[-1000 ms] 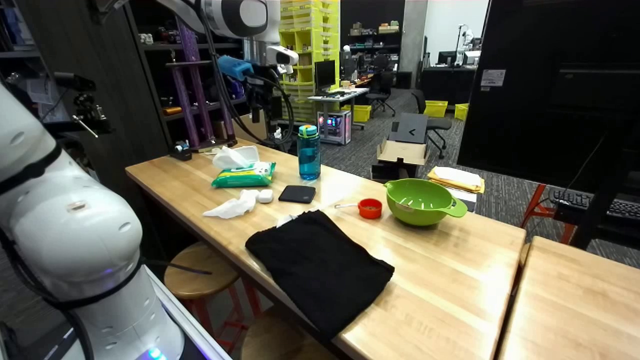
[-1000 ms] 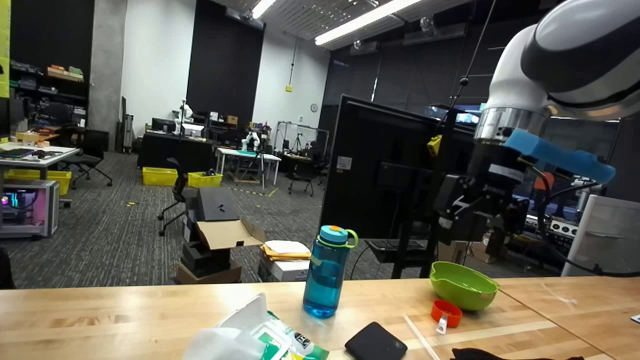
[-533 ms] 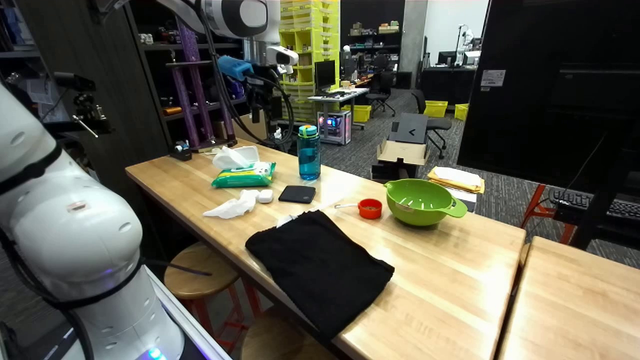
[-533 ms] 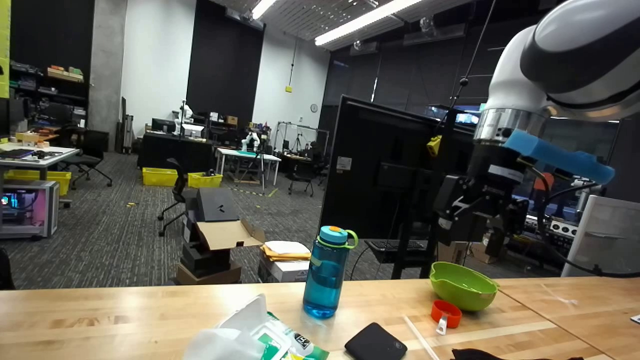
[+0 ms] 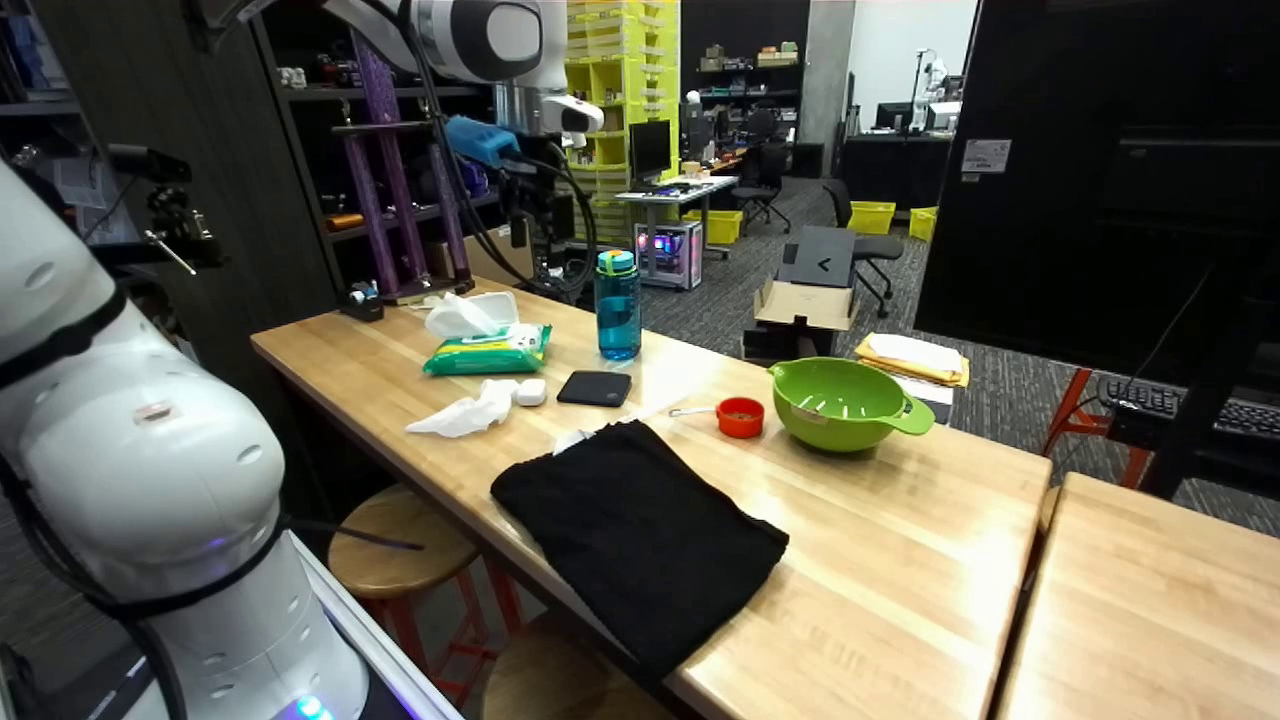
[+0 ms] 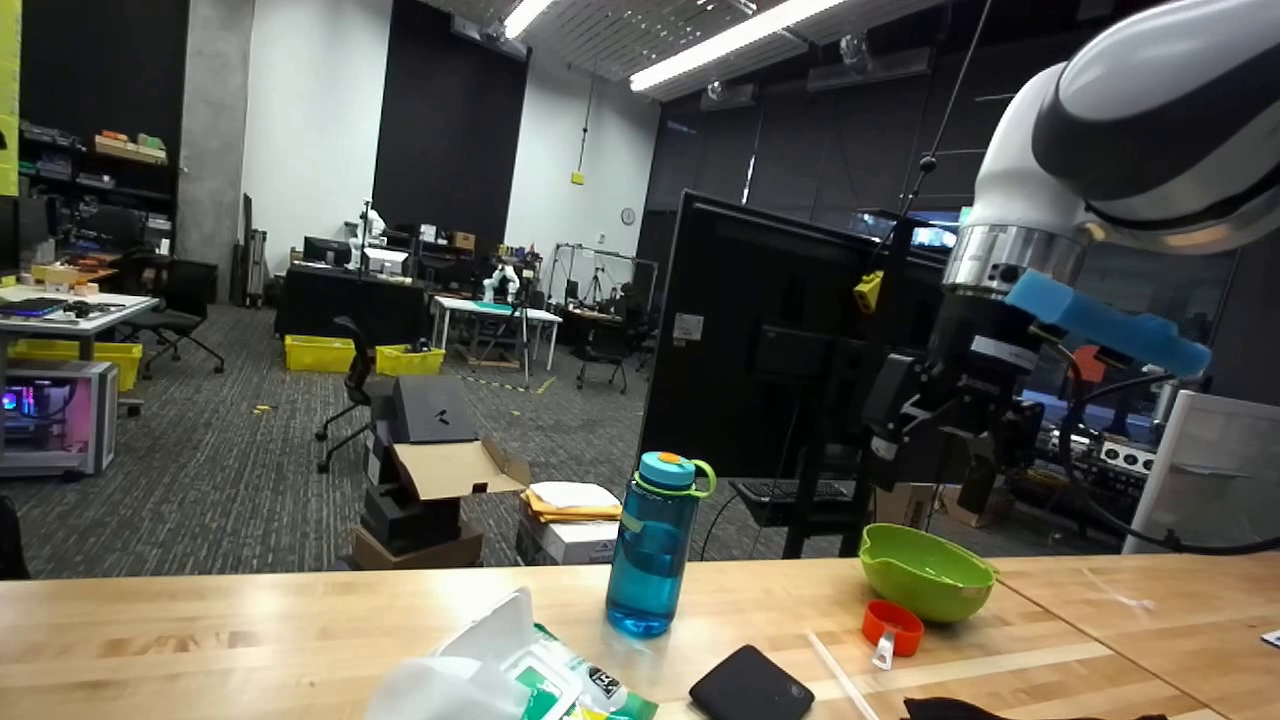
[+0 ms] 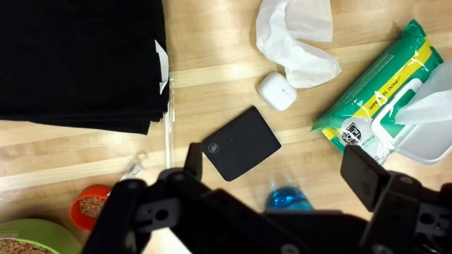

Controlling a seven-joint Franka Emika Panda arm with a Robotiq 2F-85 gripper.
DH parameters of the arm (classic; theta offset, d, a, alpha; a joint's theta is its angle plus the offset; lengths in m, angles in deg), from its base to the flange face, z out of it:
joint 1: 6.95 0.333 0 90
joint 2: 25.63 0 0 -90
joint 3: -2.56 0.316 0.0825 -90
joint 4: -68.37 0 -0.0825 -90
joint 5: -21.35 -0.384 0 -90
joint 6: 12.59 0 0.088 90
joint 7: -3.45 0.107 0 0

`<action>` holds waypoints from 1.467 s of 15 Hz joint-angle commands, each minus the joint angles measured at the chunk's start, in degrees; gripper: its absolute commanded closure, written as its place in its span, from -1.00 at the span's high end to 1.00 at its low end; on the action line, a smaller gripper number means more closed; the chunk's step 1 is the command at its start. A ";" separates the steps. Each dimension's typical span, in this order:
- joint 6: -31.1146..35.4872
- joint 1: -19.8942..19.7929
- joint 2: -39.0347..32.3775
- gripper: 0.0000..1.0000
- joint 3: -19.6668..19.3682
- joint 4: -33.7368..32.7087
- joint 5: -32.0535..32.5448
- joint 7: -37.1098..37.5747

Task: Close the green object completely

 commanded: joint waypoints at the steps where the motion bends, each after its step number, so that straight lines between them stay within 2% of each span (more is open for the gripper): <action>1: 3.21 0.62 -3.13 1.00 -0.65 -1.78 0.12 -4.99; 9: 8.22 4.41 -11.39 1.00 1.08 -6.51 -2.09 -13.80; 13: 11.21 6.45 -14.92 1.00 2.87 -8.41 -0.76 -17.22; 22: 18.74 7.95 -23.45 1.00 5.53 -13.30 -1.14 -29.40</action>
